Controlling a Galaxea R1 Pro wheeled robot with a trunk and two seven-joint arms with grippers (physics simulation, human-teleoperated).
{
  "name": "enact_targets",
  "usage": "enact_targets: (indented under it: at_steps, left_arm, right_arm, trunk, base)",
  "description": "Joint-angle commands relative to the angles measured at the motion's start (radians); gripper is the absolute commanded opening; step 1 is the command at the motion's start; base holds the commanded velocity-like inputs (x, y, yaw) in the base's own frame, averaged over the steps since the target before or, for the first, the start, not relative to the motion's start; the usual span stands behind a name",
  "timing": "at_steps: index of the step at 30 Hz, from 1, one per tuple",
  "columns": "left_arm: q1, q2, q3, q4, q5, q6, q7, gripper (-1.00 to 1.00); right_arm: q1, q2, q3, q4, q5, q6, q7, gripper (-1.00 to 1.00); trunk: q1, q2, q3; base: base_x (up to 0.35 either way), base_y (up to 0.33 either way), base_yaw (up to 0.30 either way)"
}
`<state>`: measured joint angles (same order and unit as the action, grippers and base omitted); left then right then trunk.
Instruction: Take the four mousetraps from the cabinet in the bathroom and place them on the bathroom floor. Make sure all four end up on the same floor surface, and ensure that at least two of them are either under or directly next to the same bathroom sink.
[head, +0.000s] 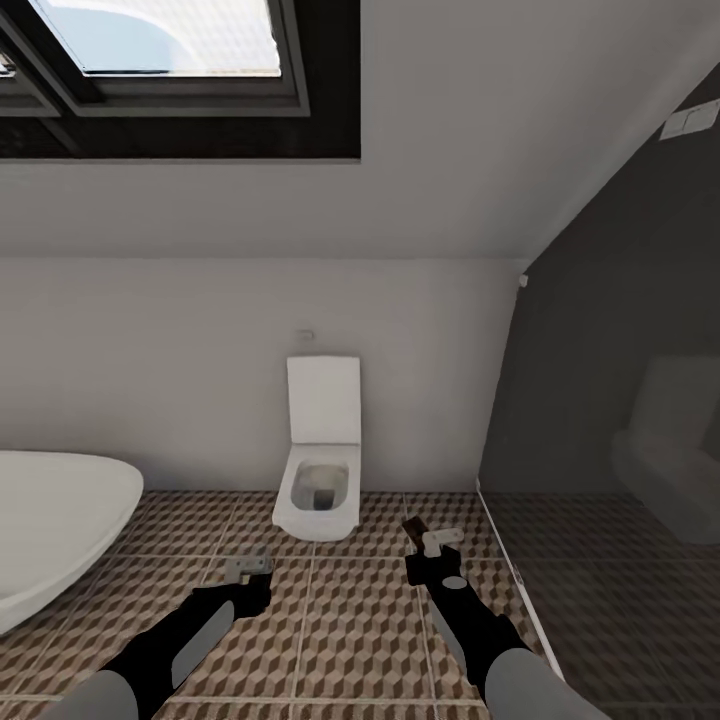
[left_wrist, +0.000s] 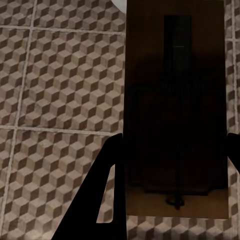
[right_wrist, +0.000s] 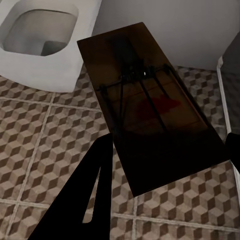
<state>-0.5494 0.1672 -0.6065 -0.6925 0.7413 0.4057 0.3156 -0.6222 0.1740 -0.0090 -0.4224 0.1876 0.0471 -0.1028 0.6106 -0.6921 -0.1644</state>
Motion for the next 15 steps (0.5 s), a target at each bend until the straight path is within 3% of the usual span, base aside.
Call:
enact_targets:
  at_steps: [1, 15]
  left_arm:
    - [-0.001, 0.002, -0.007, -0.002, 0.009, 0.002, 0.011, -1.00]
    - [-0.001, 0.002, -0.007, -0.002, 0.009, 0.002, 0.011, -1.00]
  right_arm:
    - [-0.001, 0.001, 0.000, -0.001, 0.010, 0.005, -0.008, -1.00]
    - [-0.001, 0.001, 0.001, -0.001, 0.010, 0.005, -0.008, -1.00]
  trunk:
    - [0.004, -0.009, -0.007]
    - [0.058, -0.107, -0.073]
  base:
    - [0.000, 0.000, 0.000]
    - [0.000, 0.000, 0.000]
